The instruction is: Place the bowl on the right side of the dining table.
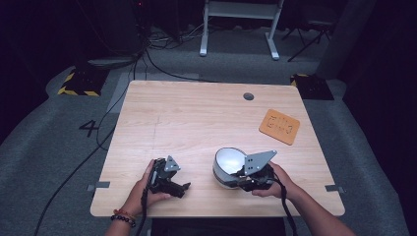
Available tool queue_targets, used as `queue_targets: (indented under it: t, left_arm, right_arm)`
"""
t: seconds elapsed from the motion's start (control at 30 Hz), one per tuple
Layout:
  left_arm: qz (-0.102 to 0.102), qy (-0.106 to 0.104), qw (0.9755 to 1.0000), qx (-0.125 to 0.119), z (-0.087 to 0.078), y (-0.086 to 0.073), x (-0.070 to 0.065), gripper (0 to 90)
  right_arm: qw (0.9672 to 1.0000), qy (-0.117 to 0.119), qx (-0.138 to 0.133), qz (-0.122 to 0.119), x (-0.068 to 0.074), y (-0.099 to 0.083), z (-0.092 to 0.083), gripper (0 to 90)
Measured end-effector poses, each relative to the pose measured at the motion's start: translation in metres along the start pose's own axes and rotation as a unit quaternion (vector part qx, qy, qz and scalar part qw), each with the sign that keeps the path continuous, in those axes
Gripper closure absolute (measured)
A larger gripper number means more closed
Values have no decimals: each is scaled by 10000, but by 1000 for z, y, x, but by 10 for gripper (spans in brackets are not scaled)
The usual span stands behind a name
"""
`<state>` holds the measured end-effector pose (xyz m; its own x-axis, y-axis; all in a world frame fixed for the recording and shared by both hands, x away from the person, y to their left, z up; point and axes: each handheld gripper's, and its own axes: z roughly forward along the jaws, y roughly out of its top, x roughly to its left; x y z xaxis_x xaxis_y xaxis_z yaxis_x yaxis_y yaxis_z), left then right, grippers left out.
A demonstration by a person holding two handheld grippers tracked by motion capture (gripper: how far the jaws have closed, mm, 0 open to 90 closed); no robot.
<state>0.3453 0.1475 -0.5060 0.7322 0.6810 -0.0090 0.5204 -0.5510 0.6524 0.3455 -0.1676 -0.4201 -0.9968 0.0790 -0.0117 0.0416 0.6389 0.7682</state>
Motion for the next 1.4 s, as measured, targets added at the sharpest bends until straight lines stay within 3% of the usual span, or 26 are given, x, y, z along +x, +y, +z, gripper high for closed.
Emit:
queue_targets:
  t: [0.33,0.63,1.4]
  left_arm:
    - [11,1,10000,0,0,0,0,2]
    - [15,8,10000,0,0,0,0,2]
    - [15,11,10000,-1,0,0,0,2]
  right_arm:
    - [9999,-55,6,-155,3,4,-2,818]
    - [9998,0,-202,-30,3,6,-10,817]
    - [9992,-155,-338,-128,10,8,-30,817]
